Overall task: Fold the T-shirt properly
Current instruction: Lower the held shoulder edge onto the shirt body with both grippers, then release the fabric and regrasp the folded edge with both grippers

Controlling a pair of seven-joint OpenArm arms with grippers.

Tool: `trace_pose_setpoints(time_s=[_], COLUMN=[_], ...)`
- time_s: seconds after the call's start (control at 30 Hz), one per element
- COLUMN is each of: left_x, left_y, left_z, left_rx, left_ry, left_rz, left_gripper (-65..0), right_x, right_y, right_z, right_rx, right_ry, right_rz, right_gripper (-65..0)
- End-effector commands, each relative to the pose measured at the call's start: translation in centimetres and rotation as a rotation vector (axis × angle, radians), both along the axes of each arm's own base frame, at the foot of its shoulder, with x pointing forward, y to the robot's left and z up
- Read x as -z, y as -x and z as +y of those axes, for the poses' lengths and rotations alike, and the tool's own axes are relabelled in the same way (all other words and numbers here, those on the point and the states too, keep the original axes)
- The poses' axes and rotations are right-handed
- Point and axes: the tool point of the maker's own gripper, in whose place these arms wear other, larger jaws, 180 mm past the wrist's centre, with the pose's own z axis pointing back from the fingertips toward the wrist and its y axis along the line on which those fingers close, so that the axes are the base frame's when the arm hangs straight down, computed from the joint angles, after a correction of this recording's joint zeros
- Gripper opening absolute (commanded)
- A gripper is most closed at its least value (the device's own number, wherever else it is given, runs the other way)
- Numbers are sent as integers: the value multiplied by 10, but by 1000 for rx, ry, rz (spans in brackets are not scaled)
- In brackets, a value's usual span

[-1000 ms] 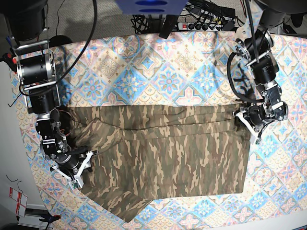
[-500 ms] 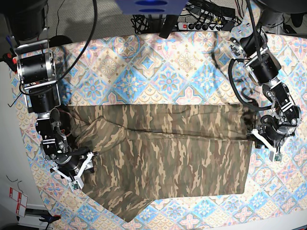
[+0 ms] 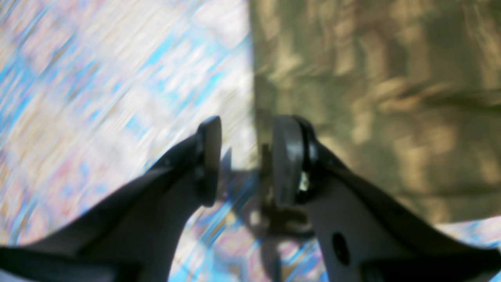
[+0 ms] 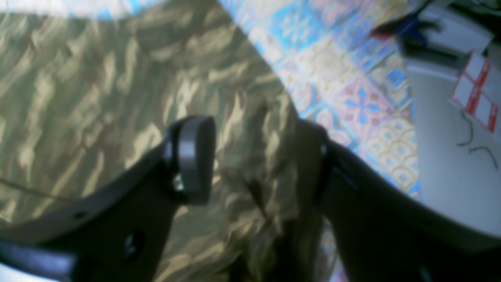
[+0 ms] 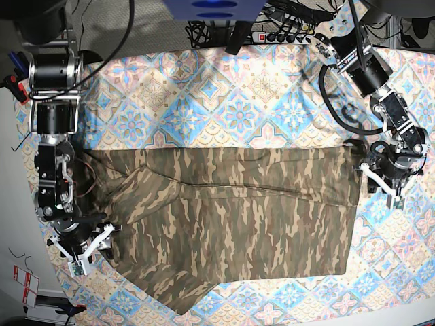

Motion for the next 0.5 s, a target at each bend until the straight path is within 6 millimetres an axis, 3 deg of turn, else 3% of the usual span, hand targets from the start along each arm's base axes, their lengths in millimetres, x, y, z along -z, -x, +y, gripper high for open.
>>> trace_pose_setpoints(time_s=[0.0,0.37,0.47], left_x=[-20,-10,-9], left_y=[-9,0,1], left_z=[10,11,11], left_rx=[-8,-10,-10], left_ry=[-27,-31,-31], left_rz=[-57,-22,-16], left_gripper=[-426,-426,-426], right_x=[-13,26,36], right_y=[-1,68,85], right_z=[-7,-77,-96], right_rx=[13,227,285], right_ry=[-5,-47,-57], right_rz=[-31,103,152], right_gripper=[-331,-325,-268])
